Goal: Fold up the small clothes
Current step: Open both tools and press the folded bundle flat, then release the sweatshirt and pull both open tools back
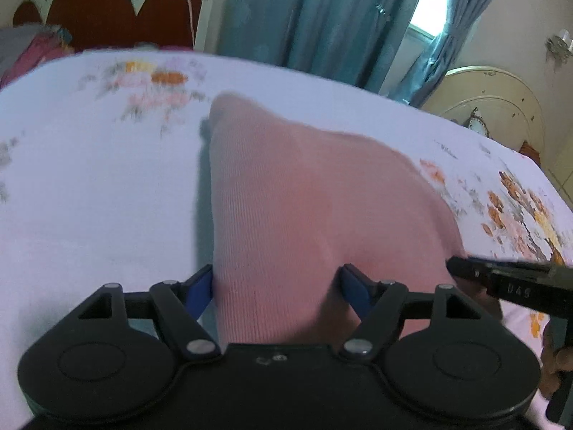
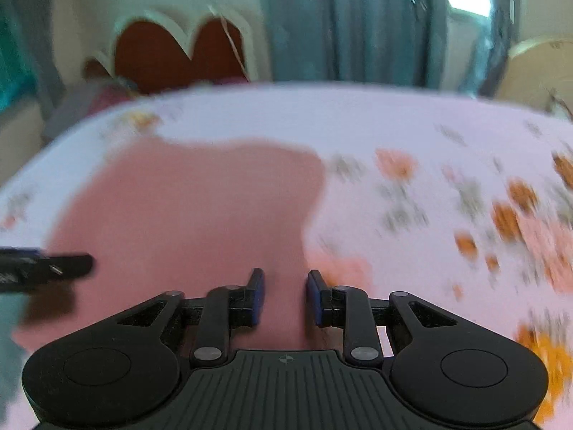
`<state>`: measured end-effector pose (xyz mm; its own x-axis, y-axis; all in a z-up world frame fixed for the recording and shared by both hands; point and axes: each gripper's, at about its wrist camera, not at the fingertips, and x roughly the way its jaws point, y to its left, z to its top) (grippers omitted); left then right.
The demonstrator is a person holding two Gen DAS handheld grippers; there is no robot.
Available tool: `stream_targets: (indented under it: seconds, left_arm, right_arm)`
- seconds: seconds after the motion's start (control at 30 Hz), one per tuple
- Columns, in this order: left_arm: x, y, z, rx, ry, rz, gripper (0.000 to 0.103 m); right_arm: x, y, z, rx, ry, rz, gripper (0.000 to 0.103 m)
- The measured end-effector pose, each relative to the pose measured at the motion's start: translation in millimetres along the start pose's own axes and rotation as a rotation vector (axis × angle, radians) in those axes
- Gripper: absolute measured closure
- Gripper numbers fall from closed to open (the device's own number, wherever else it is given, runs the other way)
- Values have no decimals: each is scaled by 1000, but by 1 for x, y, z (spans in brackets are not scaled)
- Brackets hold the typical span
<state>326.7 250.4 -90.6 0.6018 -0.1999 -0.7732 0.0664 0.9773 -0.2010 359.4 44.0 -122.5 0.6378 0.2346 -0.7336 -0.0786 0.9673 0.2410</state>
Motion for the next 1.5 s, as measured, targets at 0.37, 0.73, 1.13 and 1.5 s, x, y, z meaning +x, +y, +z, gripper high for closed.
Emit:
stream_targets:
  seconds: [0.37,0.73,1.13,1.5]
  left_arm:
    - [-6,-6,-11,20,22,37,18]
    - [-9,-18,-20,-26,60,192,0]
    - [-29,-41,9,74,-128,188,0]
    - [19,-16,3,-17,4,130,0]
  right_arm:
    - [-15,7,-23,16,20,-40,77]
    - [-16,3,-27,-28,25,-22,77]
    - [-44,31,9,-93,-132,10,77]
    - [14,41,3,-164,-14,-26,77]
